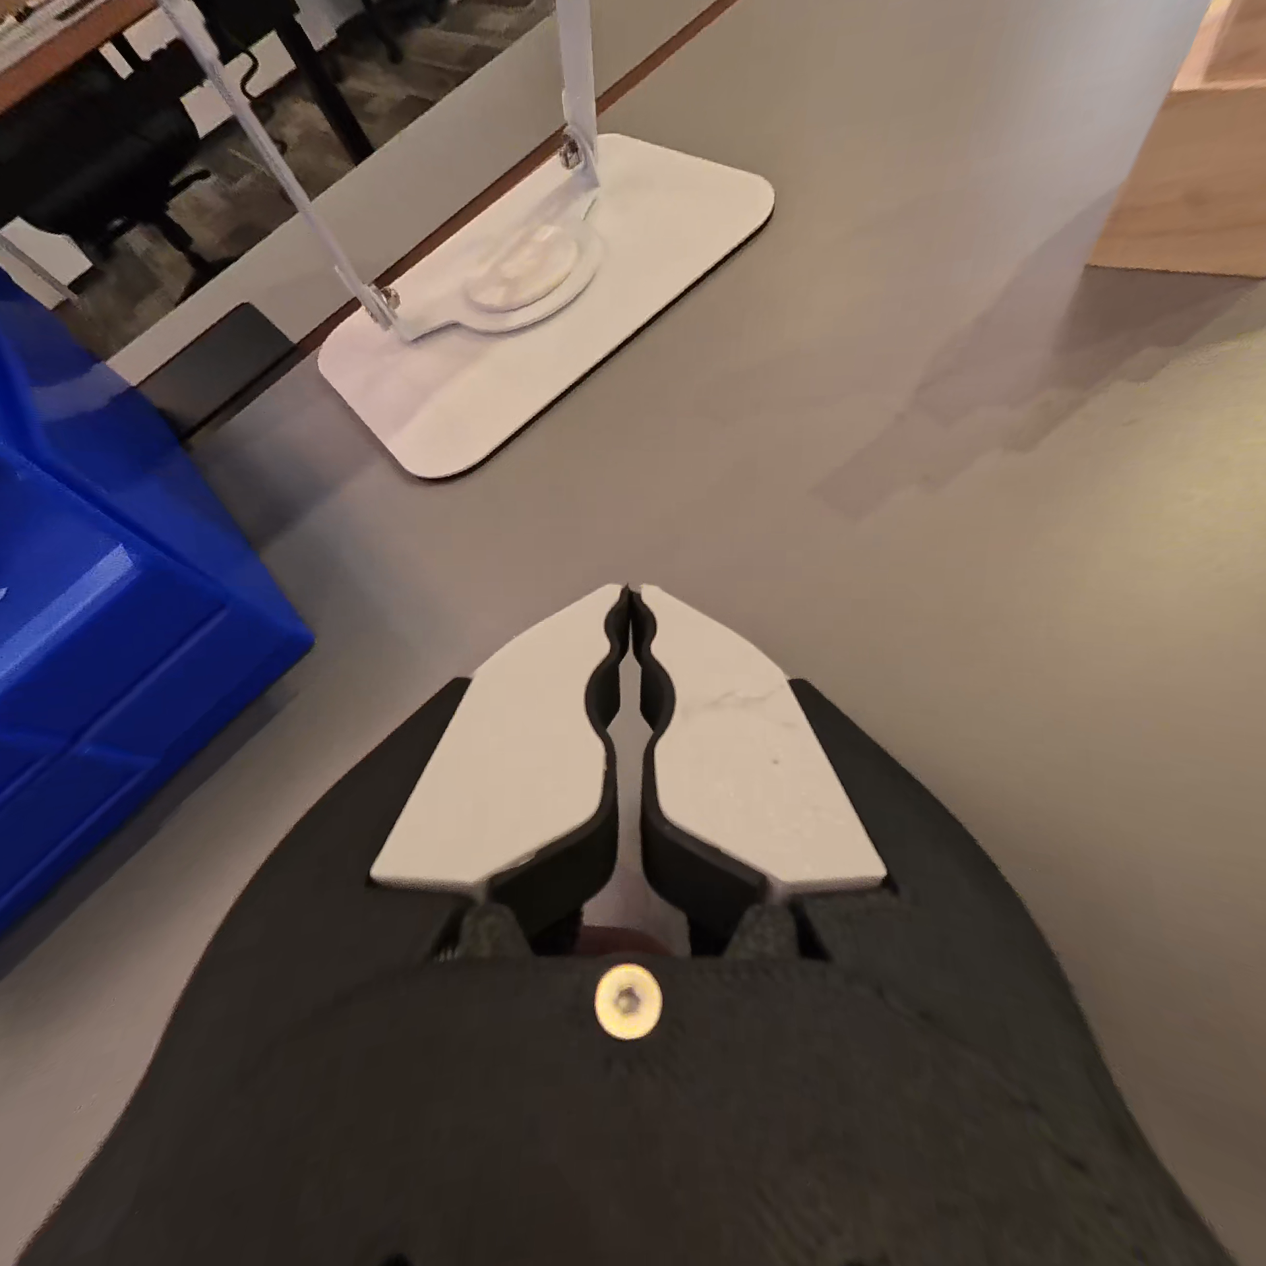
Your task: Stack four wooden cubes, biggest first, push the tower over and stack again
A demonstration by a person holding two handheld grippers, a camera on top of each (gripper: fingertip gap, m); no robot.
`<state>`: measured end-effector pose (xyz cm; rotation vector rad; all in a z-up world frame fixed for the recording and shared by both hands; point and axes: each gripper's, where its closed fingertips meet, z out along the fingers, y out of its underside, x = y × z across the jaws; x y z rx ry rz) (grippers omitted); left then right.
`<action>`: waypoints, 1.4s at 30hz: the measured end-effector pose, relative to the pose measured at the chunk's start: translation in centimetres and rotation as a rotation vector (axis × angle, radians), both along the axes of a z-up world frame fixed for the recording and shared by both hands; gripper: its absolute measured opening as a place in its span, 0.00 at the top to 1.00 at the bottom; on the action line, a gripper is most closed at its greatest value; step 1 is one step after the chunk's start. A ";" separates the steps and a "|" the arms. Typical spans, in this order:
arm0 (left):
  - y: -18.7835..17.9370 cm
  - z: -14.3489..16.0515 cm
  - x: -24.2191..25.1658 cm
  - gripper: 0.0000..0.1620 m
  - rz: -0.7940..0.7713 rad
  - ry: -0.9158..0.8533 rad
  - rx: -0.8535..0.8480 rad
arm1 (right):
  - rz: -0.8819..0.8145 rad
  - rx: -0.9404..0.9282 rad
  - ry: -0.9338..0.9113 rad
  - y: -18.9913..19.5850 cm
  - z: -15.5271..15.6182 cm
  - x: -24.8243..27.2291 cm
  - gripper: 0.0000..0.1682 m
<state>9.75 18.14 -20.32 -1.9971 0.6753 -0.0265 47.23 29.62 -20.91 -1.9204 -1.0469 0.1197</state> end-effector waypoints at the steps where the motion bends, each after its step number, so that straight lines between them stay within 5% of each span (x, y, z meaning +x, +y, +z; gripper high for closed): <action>1: -0.1 -0.1 -0.3 1.00 0.002 0.005 -0.007 | -0.014 -0.012 0.010 0.1 -0.2 0.3 1.00; 5: -0.4 -0.6 -2.2 1.00 0.064 0.012 -0.035 | -0.066 -0.147 0.091 0.3 -1.5 1.2 1.00; 16: -0.6 -0.4 -6.1 1.00 0.152 0.062 0.004 | -0.023 -0.170 0.080 -0.2 -1.8 0.8 1.00; 26: -4.4 -0.2 -12.2 1.00 0.267 0.074 0.021 | -0.233 -0.014 0.280 0.6 4.1 5.2 1.00; 29: -5.3 0.2 -13.6 1.00 0.300 0.040 0.037 | -0.178 -0.025 0.227 -0.3 3.5 0.2 1.00; 34: -6.1 1.8 -16.2 1.00 0.393 0.036 0.096 | 0.250 -0.058 0.016 -8.8 0.7 -22.0 1.00; 42: -10.2 2.3 -23.7 1.00 0.580 -0.051 0.148 | 0.219 -0.123 0.066 -6.7 0.4 -17.8 1.00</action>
